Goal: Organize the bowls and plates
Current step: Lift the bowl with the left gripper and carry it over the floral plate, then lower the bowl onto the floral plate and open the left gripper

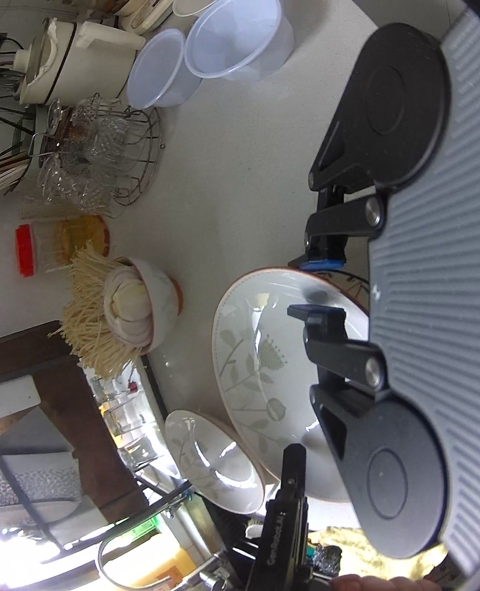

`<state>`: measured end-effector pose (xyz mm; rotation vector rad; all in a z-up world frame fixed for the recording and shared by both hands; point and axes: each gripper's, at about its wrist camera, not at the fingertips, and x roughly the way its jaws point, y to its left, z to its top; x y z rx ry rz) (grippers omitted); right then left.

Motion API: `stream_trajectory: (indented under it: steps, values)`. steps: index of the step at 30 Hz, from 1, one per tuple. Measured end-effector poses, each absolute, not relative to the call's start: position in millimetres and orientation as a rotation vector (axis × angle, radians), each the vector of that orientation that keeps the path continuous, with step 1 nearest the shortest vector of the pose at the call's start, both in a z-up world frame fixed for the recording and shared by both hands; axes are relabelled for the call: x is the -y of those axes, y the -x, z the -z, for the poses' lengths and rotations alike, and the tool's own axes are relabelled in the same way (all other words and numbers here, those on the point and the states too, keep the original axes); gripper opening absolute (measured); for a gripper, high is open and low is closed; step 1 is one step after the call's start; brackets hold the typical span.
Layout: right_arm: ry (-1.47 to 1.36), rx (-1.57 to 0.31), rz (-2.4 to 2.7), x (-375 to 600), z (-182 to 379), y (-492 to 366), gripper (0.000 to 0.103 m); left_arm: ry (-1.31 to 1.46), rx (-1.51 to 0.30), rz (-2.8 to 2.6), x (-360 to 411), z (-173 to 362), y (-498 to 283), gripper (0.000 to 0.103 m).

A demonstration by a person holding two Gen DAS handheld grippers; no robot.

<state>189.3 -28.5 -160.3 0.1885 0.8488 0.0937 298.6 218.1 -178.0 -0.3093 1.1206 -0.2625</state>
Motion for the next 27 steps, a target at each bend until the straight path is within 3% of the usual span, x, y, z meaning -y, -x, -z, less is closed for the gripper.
stream_trajectory:
  steps: [18,21,23,27]
  values:
    - [-0.145,-0.858,-0.045,21,174,-184,0.022,0.265,-1.148,0.286,-211,194,-297,0.02]
    - [-0.151,-0.855,-0.033,22,177,-184,0.023,0.271,-1.142,0.295,-212,192,-296,0.026]
    - [-0.151,-0.844,-0.04,21,177,-185,0.023,0.293,-1.133,0.31,-215,190,-296,0.037]
    - [-0.192,-0.848,-0.043,24,176,-187,0.023,0.324,-1.14,0.331,-221,188,-297,0.038]
